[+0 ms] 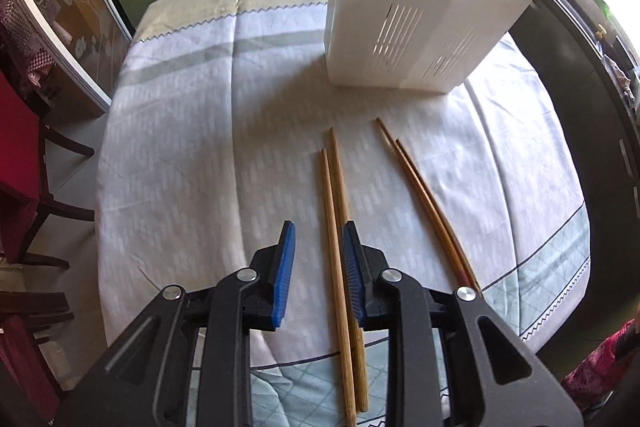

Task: Organize utensils
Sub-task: 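Lower the left gripper onto a wooden chopstick and close on it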

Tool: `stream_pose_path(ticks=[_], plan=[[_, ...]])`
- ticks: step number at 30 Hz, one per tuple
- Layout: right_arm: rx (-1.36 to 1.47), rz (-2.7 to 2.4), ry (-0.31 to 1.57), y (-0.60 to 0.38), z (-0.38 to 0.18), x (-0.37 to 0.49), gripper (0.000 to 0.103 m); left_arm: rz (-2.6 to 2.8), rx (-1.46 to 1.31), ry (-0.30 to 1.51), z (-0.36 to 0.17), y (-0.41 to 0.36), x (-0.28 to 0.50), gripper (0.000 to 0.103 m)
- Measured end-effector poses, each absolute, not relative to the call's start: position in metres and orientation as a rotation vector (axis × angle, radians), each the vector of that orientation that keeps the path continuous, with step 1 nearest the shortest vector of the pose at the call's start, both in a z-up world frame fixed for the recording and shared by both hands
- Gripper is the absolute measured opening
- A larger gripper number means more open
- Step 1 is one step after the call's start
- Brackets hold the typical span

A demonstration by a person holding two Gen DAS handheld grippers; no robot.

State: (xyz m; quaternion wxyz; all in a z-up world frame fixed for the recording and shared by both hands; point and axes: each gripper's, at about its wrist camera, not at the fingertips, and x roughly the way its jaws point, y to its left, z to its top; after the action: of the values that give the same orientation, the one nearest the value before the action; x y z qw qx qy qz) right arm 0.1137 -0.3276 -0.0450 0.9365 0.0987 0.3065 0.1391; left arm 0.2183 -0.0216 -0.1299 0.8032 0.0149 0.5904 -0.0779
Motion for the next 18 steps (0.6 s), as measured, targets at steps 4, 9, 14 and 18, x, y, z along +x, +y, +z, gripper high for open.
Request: stream_pose_path(ticks=[4, 9, 14, 18], plan=[[0.242, 0.277, 0.670, -0.342, -0.068, 0.104, 0.031, -0.159, 0.064, 1.286, -0.139, -0.028, 0.217, 0.024], [0.275, 0.285, 0.685, -0.350, -0.076, 0.101, 0.031, -0.157, 0.076, 1.307, -0.146, -0.030, 0.215, 0.024], [0.287, 0.303, 0.684, -0.348, -0.072, 0.100, 0.031, -0.145, 0.096, 1.328, -0.154, -0.033, 0.215, 0.024], [0.287, 0.307, 0.686, -0.344, -0.070, 0.101, 0.034, -0.146, 0.109, 1.334, -0.158, -0.037, 0.215, 0.022]])
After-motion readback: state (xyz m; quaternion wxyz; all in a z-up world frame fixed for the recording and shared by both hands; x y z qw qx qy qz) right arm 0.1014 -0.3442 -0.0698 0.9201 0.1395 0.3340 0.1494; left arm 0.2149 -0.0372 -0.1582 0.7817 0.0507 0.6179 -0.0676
